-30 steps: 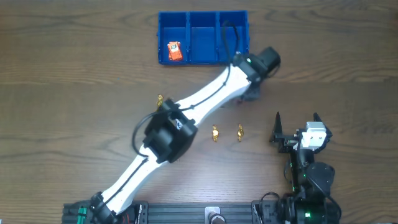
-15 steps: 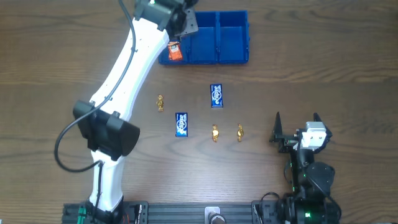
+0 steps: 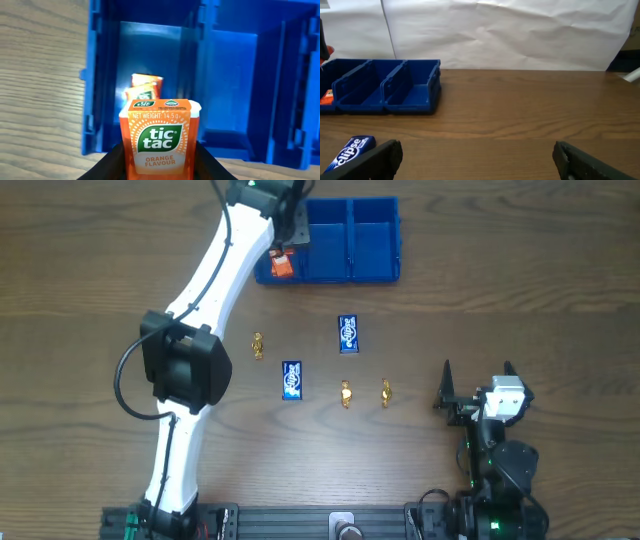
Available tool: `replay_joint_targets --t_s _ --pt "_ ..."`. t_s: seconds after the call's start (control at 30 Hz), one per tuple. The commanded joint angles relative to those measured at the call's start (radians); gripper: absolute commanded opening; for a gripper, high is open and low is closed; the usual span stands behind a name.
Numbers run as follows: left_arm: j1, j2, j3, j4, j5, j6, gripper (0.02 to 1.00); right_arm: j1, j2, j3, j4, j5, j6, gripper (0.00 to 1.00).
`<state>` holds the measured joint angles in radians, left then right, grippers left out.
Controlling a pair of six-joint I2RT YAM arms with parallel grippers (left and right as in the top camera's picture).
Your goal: Sort Candies Into Trays
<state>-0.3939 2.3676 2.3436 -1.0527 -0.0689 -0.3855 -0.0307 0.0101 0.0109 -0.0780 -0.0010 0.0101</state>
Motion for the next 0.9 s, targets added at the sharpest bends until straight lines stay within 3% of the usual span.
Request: replay_joint_targets --t_s 0.03,0.23,0.33,0.37,0.47,0.5,0.9 --pt "0.026 0.034 -0.009 -0.003 0.018 0.050 0.349 -0.004 -0.007 -0.003 -0.005 -0.002 -0.012 0.998" --pt "0.035 0.047 -0.009 0.003 0.019 0.050 0.389 -0.004 -0.007 -0.003 -0.005 -0.002 -0.012 0.996" --pt "0.035 0.047 -0.009 0.003 0.019 0.050 0.454 -0.004 -0.007 -0.003 -0.005 -0.002 -0.012 0.998" --pt "0.035 0.047 -0.009 0.003 0.019 0.050 0.494 -0.004 -0.007 -0.003 -0.005 -0.002 -0.012 0.998" --pt "0.035 0.047 -0.009 0.003 0.019 0.049 0.803 -0.004 -0.007 -0.003 -0.006 -0.002 -0.012 0.998" --pt "0.036 0.047 -0.009 0.004 0.019 0.049 0.847 -0.004 -0.007 -0.003 -0.005 -0.002 -0.012 0.996" --pt "0.066 -0.153 -0.020 0.084 0.004 0.050 0.967 -0.004 -0.007 -0.003 -0.006 -0.002 -0.012 0.998"
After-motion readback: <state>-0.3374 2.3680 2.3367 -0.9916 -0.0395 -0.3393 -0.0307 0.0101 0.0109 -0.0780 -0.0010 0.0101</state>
